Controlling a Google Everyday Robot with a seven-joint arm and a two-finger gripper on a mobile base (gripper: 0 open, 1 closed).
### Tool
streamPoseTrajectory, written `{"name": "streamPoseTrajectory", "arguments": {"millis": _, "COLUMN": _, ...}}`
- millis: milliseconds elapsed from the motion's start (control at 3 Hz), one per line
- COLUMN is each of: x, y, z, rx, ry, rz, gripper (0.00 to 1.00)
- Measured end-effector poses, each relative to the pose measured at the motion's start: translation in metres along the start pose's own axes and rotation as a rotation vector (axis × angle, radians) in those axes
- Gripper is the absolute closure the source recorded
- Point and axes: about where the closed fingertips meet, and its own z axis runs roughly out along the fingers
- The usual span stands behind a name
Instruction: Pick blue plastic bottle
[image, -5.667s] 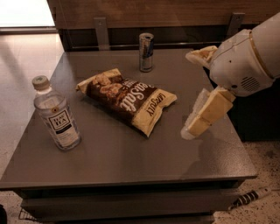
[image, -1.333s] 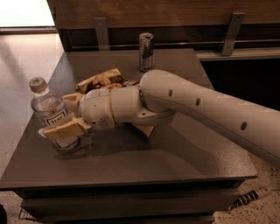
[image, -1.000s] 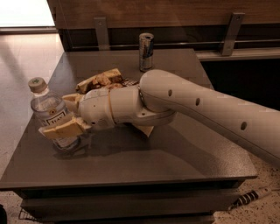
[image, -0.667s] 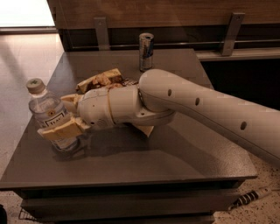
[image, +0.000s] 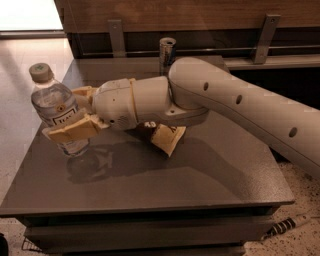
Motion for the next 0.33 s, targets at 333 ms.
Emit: {"name": "streamPoseTrajectory", "arguments": {"millis": 333, "x": -0.0369, "y": -0.0058, "z": -0.0099, "rx": -0.008, "ry": 0.007, "rz": -0.043, "gripper": 1.0}}
